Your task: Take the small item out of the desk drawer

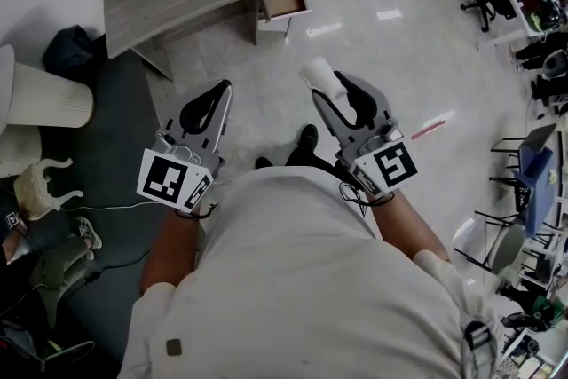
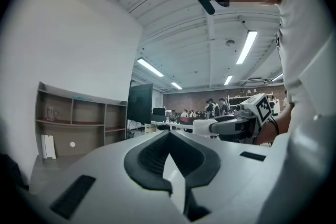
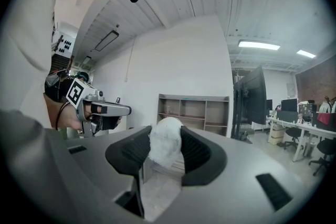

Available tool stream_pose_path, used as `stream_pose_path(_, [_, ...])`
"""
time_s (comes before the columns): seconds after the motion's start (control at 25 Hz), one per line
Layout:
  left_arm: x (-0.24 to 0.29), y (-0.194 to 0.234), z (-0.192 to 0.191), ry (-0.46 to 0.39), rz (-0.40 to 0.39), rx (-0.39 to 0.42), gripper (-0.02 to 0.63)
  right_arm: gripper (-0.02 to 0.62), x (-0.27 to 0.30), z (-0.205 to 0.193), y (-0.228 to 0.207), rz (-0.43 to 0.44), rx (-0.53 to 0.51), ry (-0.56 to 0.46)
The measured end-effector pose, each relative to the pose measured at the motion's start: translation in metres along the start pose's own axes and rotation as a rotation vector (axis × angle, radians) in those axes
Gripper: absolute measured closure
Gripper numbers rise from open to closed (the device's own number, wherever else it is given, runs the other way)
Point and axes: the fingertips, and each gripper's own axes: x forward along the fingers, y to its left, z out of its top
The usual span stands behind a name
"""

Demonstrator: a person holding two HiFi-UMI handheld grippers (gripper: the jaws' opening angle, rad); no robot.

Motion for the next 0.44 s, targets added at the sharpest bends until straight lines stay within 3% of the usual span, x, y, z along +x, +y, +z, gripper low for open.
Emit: stream_pose_path(0.44, [-0.0056, 0.0082, 0.0025, -0.016, 0.007, -0.004, 0.595, 0.419, 0.0065, 0.0035, 0.0045, 0.002, -0.007, -0.002])
